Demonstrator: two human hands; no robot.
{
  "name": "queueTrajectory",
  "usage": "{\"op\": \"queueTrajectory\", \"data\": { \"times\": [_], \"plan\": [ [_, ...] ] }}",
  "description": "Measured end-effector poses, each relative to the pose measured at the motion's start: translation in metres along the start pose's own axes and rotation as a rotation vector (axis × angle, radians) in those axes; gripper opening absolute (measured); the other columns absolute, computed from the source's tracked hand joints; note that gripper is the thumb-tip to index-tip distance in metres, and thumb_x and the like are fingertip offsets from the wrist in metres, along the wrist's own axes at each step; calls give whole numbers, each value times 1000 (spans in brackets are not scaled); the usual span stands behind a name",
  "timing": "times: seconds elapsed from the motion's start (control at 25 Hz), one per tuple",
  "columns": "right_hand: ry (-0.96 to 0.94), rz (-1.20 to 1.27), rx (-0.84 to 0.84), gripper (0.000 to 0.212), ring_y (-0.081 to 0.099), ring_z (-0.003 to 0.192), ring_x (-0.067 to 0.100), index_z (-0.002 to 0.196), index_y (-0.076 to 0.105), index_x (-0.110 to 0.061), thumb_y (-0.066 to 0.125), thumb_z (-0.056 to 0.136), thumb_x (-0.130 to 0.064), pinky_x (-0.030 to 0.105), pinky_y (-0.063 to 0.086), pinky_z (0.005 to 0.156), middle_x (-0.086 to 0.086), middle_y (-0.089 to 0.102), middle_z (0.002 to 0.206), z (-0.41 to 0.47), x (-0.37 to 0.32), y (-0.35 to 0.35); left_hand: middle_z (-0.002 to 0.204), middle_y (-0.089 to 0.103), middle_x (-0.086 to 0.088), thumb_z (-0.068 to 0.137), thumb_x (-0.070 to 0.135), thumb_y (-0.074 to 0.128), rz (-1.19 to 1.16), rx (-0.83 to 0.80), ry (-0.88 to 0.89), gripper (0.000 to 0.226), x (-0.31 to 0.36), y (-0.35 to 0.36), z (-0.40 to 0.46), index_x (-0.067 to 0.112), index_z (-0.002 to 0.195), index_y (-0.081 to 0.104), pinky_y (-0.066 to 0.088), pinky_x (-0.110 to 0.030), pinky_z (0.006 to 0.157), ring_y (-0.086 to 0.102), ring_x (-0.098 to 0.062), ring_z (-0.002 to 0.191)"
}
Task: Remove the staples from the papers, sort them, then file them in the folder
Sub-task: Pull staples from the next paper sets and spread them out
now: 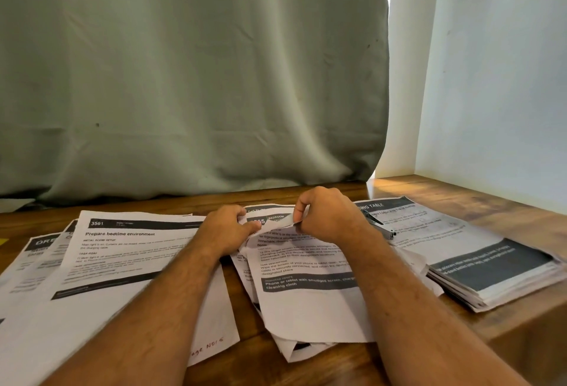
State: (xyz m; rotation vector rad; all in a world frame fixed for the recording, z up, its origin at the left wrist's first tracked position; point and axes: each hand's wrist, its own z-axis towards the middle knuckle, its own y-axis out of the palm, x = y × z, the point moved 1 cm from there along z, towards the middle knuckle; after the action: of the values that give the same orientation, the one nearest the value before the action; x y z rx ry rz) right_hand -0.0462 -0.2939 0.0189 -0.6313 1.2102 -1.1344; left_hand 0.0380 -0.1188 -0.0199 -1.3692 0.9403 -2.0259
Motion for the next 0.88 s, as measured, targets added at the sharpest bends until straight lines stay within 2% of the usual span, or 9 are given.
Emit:
{"op": "queueTrajectory", "data": {
  "times": [0.12,0.2,0.32,0.36,0.44,0.56,0.64,0.72,0.88],
  "plan": [
    [-13,-10,6,13,59,87,13,79,68,-28,74,84,-17,37,56,85,-9,67,92,1,0,1,139,61,-1,97,28,64,14,-62,32,54,5,0,0,21,147,46,47,-19,71,63,-14,108],
    [-20,-5,26,14,60,87,12,77,67,-29,73,85,-19,35,56,83,-10,67,91,2,1,1,143,57,-2,96,21,64,-21,-121,43,62,6,1,0,25,152,37,49,-18,68,61,-13,110],
    [-46,25,51,14,58,86,11,78,66,-32,74,86,-22,33,55,83,-11,65,93,3,1,3,146,54,-4,92,15,69,-61,-107,69,71,10,-2,1,25,153,35,53,-36,94,56,-23,127],
    [-58,33,70,14,57,88,11,79,66,-33,74,86,-24,33,54,86,-11,63,97,3,0,3,140,59,-4,91,13,69,-85,-63,76,66,11,-2,2,24,150,41,53,-37,95,58,-23,123],
    [-85,33,145,13,52,92,11,81,67,-35,75,86,-26,33,52,88,-9,58,105,3,-1,3,122,68,-4,92,10,66,-188,67,77,49,14,-4,4,19,139,55,53,-34,83,62,-20,105],
    [-136,29,230,6,52,93,11,87,72,-34,74,87,-29,30,52,84,-7,50,104,2,-3,1,104,73,-1,92,12,66,-414,213,-26,27,15,-11,2,18,119,67,51,-31,71,65,-16,90],
    [-171,40,255,5,52,92,10,90,75,-32,73,87,-28,29,52,81,-8,49,103,2,-5,1,93,72,3,90,15,70,-529,270,-95,13,11,-15,1,21,102,68,55,-33,70,67,-15,84],
    [-193,43,257,6,53,92,10,91,77,-32,73,88,-28,28,53,81,-9,50,102,1,-8,0,89,73,3,87,17,74,-603,309,-132,9,5,-15,3,21,93,68,59,-39,76,69,-18,84],
    [-205,68,203,10,61,90,11,88,79,-28,73,87,-20,32,57,84,-17,62,91,0,-11,-2,91,72,-5,97,17,65,-864,370,-220,4,1,-15,6,19,95,62,62,-41,73,71,-21,78]
  ]
}}
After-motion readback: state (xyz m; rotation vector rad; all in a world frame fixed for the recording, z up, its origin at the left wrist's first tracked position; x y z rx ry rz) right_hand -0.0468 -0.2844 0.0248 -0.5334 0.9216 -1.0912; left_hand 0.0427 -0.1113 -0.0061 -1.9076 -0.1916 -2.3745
